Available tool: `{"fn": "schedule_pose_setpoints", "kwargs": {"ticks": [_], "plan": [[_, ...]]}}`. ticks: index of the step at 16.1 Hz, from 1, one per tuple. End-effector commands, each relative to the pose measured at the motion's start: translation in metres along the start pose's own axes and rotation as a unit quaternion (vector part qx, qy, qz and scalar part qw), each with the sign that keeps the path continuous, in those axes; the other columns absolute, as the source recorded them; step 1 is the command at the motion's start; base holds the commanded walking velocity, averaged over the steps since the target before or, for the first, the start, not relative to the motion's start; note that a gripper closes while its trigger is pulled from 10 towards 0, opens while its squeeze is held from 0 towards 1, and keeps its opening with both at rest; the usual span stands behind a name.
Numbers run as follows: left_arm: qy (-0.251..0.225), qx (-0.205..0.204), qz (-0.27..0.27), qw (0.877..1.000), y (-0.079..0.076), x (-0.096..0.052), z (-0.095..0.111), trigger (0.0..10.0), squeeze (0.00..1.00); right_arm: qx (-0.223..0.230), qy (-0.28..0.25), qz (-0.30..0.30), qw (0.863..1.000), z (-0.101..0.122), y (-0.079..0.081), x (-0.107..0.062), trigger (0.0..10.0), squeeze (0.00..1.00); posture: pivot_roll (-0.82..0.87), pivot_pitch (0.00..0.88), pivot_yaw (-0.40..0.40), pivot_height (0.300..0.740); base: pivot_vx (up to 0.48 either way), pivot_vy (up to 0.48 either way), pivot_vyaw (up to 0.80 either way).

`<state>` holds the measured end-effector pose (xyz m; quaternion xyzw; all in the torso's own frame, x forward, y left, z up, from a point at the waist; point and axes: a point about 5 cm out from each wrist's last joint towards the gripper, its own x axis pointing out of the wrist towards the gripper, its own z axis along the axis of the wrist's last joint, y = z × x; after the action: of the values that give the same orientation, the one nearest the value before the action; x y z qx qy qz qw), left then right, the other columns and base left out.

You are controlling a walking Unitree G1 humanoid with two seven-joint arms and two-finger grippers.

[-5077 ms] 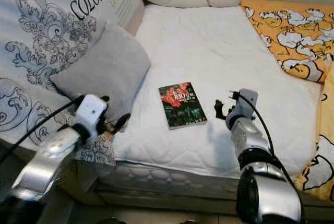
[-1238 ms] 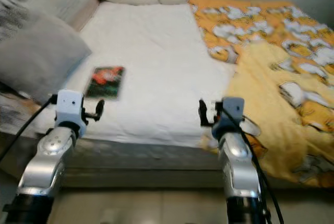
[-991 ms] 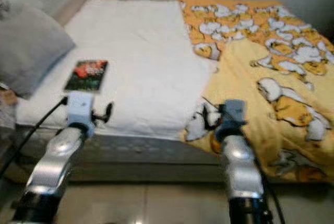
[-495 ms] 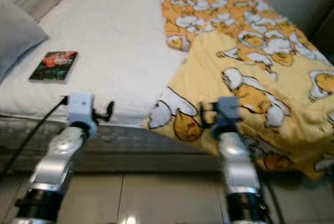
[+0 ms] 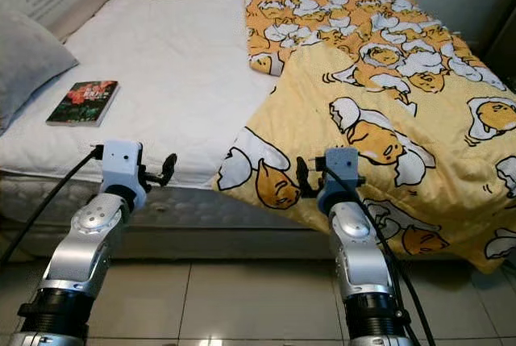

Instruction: Clean up the room

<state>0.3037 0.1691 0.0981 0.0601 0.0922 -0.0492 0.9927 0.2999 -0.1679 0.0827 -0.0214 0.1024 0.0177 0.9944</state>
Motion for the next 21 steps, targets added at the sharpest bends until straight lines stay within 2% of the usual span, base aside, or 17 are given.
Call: {"fn": "schedule_pose_setpoints", "kwargs": {"ticks": [1,3,8,21], "plan": [[-0.009,0.000,-0.002,1.000,0.0020,0.0029,0.0055,10.0,0.00,0.000,-0.013,0.006,1.000,0.0076,0.0026,0.0035,10.0,0.00,-0.05,0.000,0.012,0.740,0.322,0.000,0.00],[-0.009,-0.001,-0.002,1.000,0.0030,0.0034,0.0057,10.0,0.00,-0.005,-0.013,0.011,1.000,0.0083,0.0033,0.0044,10.0,0.00,-0.06,0.000,0.011,0.740,0.332,0.000,0.00],[-0.006,-0.002,-0.001,1.000,0.0054,0.0045,0.0059,10.0,0.00,-0.031,-0.008,0.007,0.999,0.0078,0.0026,0.0061,10.0,0.00,-0.05,0.000,0.006,0.740,0.335,0.000,0.74],[-0.003,0.008,-0.003,1.000,0.0104,0.0064,0.0075,10.0,0.00,-0.036,-0.009,0.000,0.999,0.0084,0.0043,0.0103,10.0,0.00,-0.04,0.000,0.014,0.740,0.318,0.000,0.00]]}}
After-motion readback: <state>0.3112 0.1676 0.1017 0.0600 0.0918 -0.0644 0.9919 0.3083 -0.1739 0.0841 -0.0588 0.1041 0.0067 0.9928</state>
